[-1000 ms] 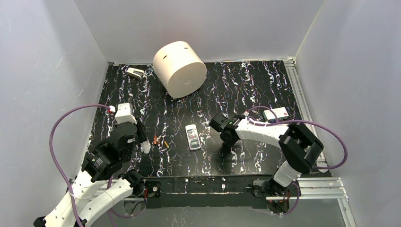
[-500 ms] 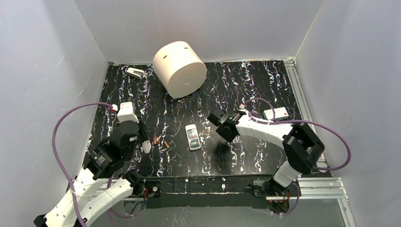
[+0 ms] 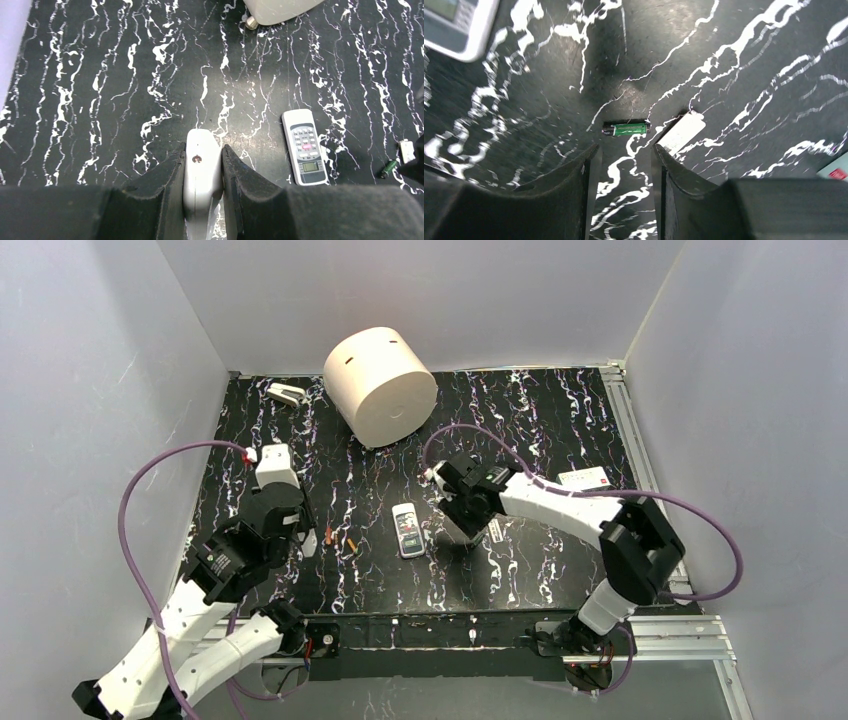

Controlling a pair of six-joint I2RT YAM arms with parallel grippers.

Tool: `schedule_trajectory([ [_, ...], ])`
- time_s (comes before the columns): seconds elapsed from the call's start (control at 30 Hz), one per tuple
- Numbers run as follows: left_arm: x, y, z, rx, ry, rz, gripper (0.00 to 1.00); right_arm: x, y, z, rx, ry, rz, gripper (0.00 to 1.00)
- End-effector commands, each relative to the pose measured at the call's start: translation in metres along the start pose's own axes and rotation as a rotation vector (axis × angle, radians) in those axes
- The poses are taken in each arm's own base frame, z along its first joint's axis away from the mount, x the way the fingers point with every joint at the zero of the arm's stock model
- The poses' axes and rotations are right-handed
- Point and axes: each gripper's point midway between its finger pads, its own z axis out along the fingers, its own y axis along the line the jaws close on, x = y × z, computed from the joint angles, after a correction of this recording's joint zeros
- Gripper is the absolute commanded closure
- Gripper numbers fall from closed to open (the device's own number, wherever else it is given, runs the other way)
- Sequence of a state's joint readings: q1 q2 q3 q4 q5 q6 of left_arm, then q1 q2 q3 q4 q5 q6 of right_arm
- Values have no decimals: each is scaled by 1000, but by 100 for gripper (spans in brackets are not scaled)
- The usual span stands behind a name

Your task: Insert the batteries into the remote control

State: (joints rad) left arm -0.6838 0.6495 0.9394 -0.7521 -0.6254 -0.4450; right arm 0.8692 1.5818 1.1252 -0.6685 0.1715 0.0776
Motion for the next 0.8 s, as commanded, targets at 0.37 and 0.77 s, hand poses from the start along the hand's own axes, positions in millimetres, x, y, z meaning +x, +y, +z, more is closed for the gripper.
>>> schedule_trajectory([
  [0.37,-71,2,-10,-65,-132,1,100,30,9,41,-110,192,-559,55],
  [0.77,-66,2,-4,-63,-106,1,100,39,2,55,-77,231,-571,59],
])
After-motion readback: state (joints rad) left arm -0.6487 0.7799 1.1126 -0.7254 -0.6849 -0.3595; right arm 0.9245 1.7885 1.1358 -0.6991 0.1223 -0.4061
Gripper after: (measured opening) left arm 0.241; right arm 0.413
